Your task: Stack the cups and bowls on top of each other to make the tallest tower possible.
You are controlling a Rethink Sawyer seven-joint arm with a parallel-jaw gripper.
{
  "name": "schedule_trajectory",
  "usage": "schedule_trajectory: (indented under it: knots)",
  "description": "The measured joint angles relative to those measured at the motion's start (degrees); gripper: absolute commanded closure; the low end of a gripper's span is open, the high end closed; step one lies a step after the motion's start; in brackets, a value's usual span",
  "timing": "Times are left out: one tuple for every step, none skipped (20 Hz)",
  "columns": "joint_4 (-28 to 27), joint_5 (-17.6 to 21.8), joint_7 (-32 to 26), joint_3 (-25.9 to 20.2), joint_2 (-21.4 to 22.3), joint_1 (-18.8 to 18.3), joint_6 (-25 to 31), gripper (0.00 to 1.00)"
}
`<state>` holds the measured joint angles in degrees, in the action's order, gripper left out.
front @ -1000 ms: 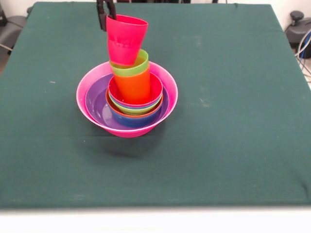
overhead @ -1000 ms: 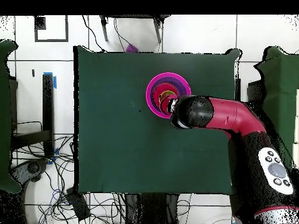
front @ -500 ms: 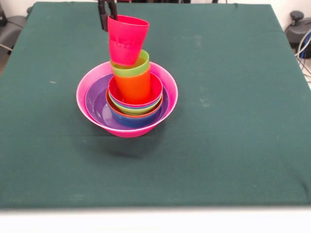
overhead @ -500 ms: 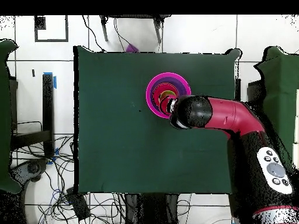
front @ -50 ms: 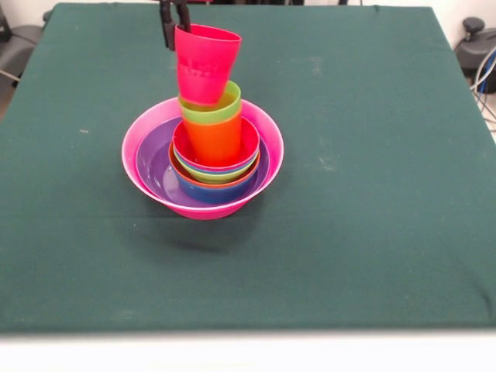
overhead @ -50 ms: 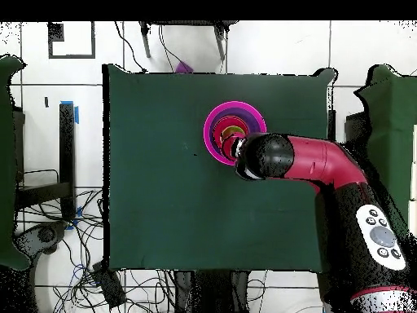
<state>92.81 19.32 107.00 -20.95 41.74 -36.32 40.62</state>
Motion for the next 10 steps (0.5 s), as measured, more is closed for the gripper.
schedule_trajectory:
  knots:
    - [0.0,0.0,0.0,0.0,0.0,0.1,0.0,1.0]
    - [0.0,0.0,0.0,0.0,0.0,0.2,0.0,0.0]
    - [0.0,0.0,0.0,0.0,0.0,0.3,0.0,0.0]
    - [0.0,0.0,0.0,0.0,0.0,0.4,0.0,0.0]
    - [0.0,0.0,0.0,0.0,0.0,0.4,0.0,0.0]
    - [0.0,0.0,0.0,0.0,0.0,0.5,0.0,0.0]
    - [0.0,0.0,0.0,0.0,0.0,0.5,0.0,0.0]
    - [0.0,0.0,0.0,0.0,0.0,0.6,0.0,0.0]
    - [0.0,0.0,0.0,0.0,0.0,0.6,0.0,0.0]
    - [0.0,0.0,0.0,0.0,0.0,0.6,0.0,0.0]
